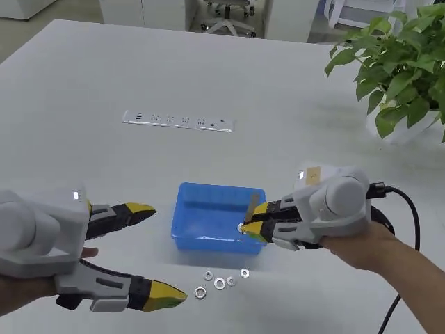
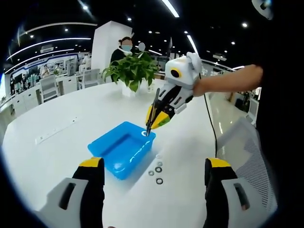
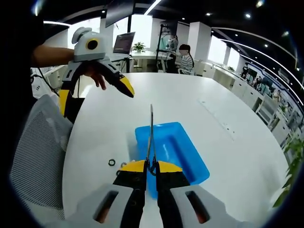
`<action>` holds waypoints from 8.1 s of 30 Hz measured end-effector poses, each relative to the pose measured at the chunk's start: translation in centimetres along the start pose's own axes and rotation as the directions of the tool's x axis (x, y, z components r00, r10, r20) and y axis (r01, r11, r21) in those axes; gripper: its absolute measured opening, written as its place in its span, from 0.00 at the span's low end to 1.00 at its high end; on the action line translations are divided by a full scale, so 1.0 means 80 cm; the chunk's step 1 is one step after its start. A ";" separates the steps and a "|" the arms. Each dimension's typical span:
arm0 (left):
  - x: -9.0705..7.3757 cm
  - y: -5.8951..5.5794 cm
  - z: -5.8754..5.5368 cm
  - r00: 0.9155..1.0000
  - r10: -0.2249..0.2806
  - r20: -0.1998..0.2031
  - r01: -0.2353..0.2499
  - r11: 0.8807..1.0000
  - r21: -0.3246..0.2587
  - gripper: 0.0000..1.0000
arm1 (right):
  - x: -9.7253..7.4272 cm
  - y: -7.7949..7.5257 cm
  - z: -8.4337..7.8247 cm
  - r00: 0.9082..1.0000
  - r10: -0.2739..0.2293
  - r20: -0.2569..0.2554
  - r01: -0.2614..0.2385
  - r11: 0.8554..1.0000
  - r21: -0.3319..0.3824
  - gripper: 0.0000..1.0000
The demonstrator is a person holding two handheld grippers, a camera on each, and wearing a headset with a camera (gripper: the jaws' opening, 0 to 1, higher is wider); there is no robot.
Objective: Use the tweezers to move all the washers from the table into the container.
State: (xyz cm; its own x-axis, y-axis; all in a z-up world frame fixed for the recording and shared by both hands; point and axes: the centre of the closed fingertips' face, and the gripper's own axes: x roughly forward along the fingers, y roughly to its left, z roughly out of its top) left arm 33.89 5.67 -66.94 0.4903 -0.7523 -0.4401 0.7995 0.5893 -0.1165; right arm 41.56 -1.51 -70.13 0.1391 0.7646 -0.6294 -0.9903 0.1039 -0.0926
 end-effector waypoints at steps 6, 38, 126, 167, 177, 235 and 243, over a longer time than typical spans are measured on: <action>-0.001 0.002 0.000 1.000 0.008 0.004 -0.008 1.000 0.005 0.95 | 0.011 -0.007 -0.003 1.000 0.002 -0.002 -0.002 1.000 -0.005 0.07; 0.004 0.023 0.006 1.000 0.015 0.009 -0.015 1.000 -0.004 0.99 | 0.068 -0.033 -0.030 1.000 0.028 -0.013 -0.027 0.999 0.033 0.08; 0.149 0.051 0.066 0.971 -0.229 -0.071 0.240 0.931 0.277 0.05 | 0.078 -0.031 -0.056 0.993 0.091 -0.074 -0.094 0.994 -0.045 0.11; 0.138 0.042 0.097 0.971 -0.232 -0.050 0.236 0.928 0.289 0.05 | 0.030 -0.032 -0.030 0.999 0.033 -0.011 -0.034 0.999 -0.026 0.18; 0.133 0.030 0.108 0.969 -0.243 -0.051 0.247 0.922 0.297 0.05 | 0.006 -0.025 -0.027 1.000 0.012 0.011 -0.012 1.000 -0.009 0.22; 0.121 -0.035 0.106 0.947 -0.316 -0.058 0.318 0.897 0.306 0.05 | -0.054 0.037 -0.061 0.999 -0.012 0.043 0.009 0.999 0.053 0.43; 0.124 -0.041 0.092 0.943 -0.324 -0.079 0.333 0.891 0.310 0.05 | -0.054 0.041 -0.062 0.999 -0.005 0.044 0.002 0.999 0.054 0.47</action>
State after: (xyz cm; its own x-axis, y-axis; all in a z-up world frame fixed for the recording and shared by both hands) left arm 38.69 -5.93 -64.35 0.1754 -0.8769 -0.4476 0.9827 0.1836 0.0255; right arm 37.71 -7.59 -71.56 0.1434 0.7913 -0.5944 -0.9888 0.1397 -0.0526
